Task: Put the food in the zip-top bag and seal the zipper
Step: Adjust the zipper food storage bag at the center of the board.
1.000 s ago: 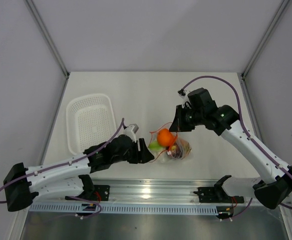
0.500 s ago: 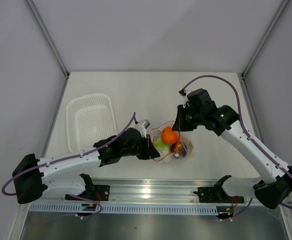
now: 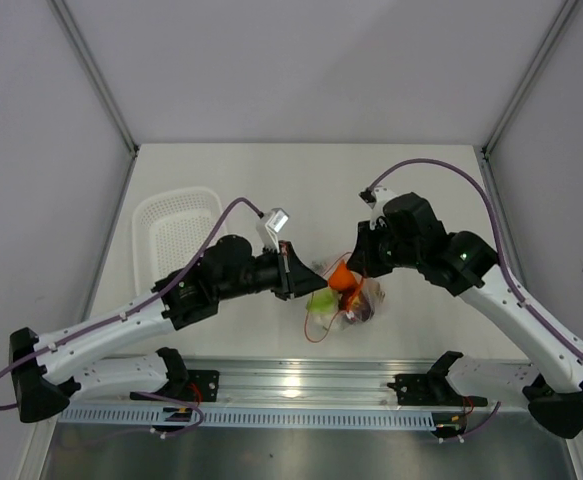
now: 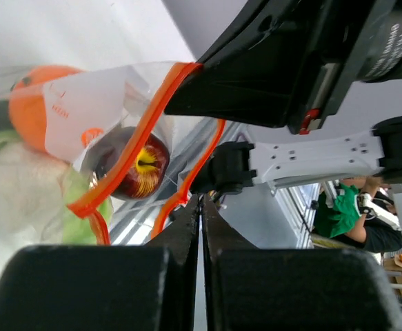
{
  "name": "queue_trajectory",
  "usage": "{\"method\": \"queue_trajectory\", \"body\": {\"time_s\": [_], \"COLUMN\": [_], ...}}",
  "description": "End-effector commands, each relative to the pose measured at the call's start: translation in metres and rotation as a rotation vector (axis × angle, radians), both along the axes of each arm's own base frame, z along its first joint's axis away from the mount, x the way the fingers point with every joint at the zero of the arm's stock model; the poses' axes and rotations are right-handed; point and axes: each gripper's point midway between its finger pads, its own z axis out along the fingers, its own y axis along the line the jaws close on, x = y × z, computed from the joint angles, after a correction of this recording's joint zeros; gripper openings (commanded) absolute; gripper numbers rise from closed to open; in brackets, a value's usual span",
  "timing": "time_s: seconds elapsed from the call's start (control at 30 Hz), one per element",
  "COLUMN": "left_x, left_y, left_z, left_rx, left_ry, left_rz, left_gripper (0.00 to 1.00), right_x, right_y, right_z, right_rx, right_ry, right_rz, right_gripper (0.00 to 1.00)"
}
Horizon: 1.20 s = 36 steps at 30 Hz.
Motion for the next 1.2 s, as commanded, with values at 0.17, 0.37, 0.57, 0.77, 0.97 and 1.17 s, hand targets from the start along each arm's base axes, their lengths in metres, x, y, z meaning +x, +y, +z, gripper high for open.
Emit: {"method": "queue_trajectory", "body": {"time_s": [0.17, 0.37, 0.57, 0.77, 0.97, 1.17], "left_x": [0.001, 0.002, 0.011, 0.027, 0.041, 0.030], "left_y": [0.042, 0.053, 0.053, 0.036, 0.017, 0.017], "left_z": [-0.047, -0.071, -0.105, -0.114, -0.106, -0.085], "left_rx": [0.150, 0.257, 0.390, 0.471, 0.478, 0.392], "left_ry": [0.033, 0.052, 0.075, 0.060, 0.044, 0.057], "left_rz": [0.129, 0.193, 0.233, 0.232, 0.203, 0.141], "left_gripper": [0.23, 0.71, 0.79, 0.79, 0.01, 0.00], "right_x": [0.009, 0.006, 0.001, -0.004, -0.005, 0.000], "right_y": [0.021, 0.027, 0.030, 0.030, 0.023, 0.010], "right_z": [0.007, 0.006, 0.003, -0.001, -0.003, -0.007], "right_rx": [0.063, 0.081, 0.089, 0.079, 0.046, 0.007], "right_ry": [0.024, 0.065, 0.079, 0.100, 0.086, 0.069], "right_rz": [0.029, 0.049, 0.069, 0.093, 0.102, 0.089], "right_gripper": [0.00, 0.00, 0.00, 0.00, 0.00, 0.02]}}
